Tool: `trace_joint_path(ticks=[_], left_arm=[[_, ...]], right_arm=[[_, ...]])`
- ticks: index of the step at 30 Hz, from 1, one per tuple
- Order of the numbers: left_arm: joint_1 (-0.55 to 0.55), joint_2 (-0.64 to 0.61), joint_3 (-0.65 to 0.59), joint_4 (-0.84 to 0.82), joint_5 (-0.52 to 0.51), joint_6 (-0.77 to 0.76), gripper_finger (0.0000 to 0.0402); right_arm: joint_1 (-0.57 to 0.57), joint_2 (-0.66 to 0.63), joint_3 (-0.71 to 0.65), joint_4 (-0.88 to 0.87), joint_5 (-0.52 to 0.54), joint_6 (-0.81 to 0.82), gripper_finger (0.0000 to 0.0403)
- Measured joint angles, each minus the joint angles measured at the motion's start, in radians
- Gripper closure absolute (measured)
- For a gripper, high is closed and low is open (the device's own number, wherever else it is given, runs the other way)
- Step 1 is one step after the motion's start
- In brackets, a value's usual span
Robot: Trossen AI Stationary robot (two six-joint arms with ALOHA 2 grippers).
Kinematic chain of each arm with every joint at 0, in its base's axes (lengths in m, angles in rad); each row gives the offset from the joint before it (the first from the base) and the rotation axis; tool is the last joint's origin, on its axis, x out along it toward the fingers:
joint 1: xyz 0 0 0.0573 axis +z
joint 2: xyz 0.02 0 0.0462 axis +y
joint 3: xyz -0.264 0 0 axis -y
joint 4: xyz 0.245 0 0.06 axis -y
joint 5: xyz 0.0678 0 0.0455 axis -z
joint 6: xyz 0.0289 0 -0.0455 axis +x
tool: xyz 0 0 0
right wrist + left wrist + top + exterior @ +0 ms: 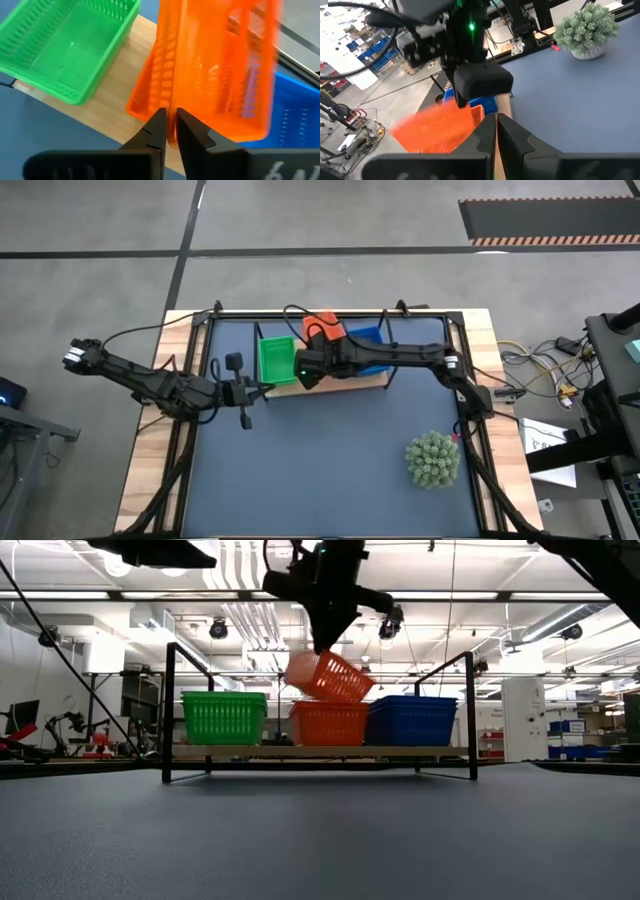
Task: Stack baskets on shelf by color
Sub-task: Stack the orange basket on top of the orange basket on the shelf
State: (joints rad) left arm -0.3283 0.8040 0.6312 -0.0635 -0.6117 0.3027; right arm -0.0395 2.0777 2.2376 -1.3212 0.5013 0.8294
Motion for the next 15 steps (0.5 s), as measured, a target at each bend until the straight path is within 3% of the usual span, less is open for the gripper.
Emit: trace_joint_path(ticks=[11,15], left_arm=[[0.0,-0.003,0.0,0.002,0.0,0.024,0.0402],[0.0,-0.004,0.0,0.002,0.001,0.027,0.0402]], right_arm=[[0.0,0.022,0.085,-0.016,-0.039,-0.056,0.0268],[0.0,-0.009,0.106,0.003,-0.017,-0.137,0.026]])
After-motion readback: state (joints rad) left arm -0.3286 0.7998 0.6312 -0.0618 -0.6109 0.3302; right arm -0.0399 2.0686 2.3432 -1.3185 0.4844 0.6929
